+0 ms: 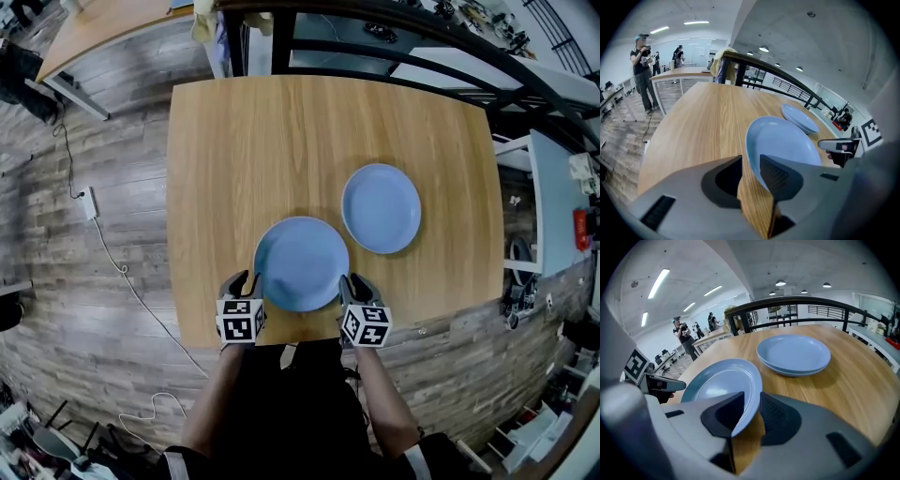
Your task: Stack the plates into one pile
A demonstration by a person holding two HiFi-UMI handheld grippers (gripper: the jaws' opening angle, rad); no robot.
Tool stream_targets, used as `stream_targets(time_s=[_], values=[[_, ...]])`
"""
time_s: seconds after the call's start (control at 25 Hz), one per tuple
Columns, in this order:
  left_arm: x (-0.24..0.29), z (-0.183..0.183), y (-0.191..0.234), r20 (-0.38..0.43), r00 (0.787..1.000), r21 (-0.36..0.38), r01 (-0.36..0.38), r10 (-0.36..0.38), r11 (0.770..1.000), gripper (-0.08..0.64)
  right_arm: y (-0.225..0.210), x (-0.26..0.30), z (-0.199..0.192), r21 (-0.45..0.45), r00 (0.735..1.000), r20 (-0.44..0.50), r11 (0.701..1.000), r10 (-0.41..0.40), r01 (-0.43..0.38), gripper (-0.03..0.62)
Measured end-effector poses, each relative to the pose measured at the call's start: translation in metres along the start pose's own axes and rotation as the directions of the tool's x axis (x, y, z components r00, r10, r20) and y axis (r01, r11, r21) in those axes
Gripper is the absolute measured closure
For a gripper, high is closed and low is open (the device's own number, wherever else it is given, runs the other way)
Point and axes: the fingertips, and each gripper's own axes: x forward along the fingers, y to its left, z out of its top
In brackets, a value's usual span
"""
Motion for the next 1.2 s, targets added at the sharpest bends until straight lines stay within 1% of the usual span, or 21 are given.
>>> stream_targets(time_s=[0.2,0.6,0.8,1.0,1.2], values=[[0.008,-0.004,0.000,-0.021,1.000,-0.004,0.005,-0.005,1.000,0.433,-0.005,0.006,-0.005,0.009,1.000,-0.018,1.000,-0.014,0.014,0.462],[0.018,-0.014,-0.001,-0.049,0.999,-0.010,-0.008,0.007,1.000,0.440,-0.010,0.015,-0.017,0.042,0.999,-0.051,0.999,-0.003,0.005,0.462],[0.019,-0.015,-0.003,-0.054,0.999,-0.016,-0.004,0.003,1.000,0.472,-0.011,0.016,-0.020,0.066,0.998,-0.059,0.998,0.004,0.000,0.481],[0.020,-0.017,-0.003,-0.052,0.999,-0.023,-0.002,0.001,1.000,0.476,-0.006,0.020,-0.022,0.059,0.998,-0.070,0.998,0.011,-0.007,0.513],[0.021,-0.015,-0.004,-0.052,0.999,-0.020,-0.001,0.000,1.000,0.480,-0.008,0.021,-0.020,0.060,0.997,-0.073,0.998,0.013,-0.009,0.518]])
